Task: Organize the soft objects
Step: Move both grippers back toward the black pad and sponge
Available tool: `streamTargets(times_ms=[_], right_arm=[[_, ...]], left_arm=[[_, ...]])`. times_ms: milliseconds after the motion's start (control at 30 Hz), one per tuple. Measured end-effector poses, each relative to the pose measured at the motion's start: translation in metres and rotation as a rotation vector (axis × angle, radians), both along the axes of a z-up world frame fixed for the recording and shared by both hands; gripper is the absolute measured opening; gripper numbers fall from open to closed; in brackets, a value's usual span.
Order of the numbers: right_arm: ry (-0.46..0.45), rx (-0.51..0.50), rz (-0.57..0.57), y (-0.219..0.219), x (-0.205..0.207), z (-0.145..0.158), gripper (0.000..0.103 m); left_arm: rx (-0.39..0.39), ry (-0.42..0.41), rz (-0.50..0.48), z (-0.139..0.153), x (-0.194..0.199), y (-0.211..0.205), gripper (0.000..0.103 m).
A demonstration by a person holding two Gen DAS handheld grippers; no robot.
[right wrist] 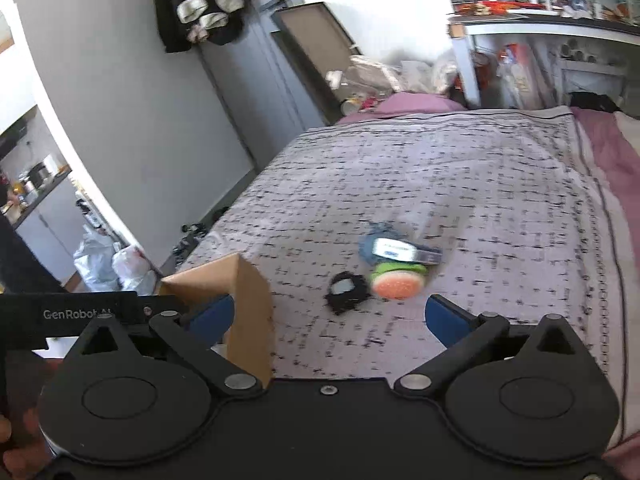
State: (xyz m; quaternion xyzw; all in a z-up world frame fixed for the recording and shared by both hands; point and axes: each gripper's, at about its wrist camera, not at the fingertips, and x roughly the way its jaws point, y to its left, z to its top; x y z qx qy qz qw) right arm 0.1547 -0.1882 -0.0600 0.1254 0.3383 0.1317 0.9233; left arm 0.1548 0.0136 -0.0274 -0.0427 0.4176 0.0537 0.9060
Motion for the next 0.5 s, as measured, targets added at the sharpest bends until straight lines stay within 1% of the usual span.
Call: streamTargets(times_ms=[67, 167, 500], right_arm=[[0.01, 0.017, -0.022, -0.01, 0.001, -0.002, 0.103], [0.018, 0.046, -0.05, -0.022, 0.004, -0.003, 0.103], [0.021, 0.082, -0.114, -0.047, 0.013, -0.009, 0.103]], left_arm=[[0.009, 0.002, 0.011, -0.003, 0.003, -0.007, 0.095], [-0.006, 0.003, 0.017, -0.004, 0.008, -0.015, 0.095], [-0.008, 0.002, 0.005, -0.012, 0.027, -0.042, 0.095]])
